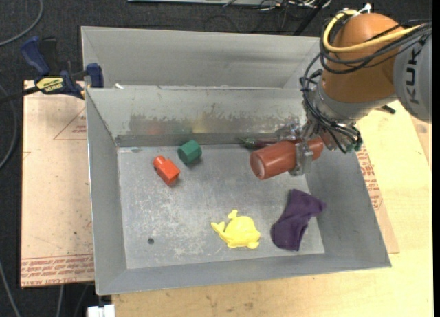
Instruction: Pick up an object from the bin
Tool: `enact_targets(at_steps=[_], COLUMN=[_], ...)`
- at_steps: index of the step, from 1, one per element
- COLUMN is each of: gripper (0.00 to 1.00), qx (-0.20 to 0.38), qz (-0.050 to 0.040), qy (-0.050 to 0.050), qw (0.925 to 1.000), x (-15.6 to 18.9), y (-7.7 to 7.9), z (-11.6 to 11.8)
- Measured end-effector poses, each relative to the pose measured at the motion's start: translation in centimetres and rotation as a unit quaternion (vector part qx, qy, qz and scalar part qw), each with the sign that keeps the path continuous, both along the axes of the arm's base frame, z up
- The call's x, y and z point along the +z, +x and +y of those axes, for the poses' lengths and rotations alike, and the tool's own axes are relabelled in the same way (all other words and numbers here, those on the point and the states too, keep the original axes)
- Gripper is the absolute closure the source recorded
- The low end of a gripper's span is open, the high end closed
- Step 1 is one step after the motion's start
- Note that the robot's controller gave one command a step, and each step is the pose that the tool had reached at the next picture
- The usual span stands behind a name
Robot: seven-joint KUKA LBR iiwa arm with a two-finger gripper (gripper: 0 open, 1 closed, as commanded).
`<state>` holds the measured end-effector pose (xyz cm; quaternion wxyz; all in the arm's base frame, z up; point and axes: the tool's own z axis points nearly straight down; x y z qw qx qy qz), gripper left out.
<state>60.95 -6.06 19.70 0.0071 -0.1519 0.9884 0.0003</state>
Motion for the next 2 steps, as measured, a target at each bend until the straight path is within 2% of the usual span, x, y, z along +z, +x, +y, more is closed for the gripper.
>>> enact_targets(at_steps=[1,2], gripper=[1.0,1.0], qx=[0.0,0.001], qz=[0.0001,0.0032], qy=[0.0,0.0], qw=[1.0,1.0], x=[0.0,4.5], y=[0.0,-0.1], z=[0.0,1.0])
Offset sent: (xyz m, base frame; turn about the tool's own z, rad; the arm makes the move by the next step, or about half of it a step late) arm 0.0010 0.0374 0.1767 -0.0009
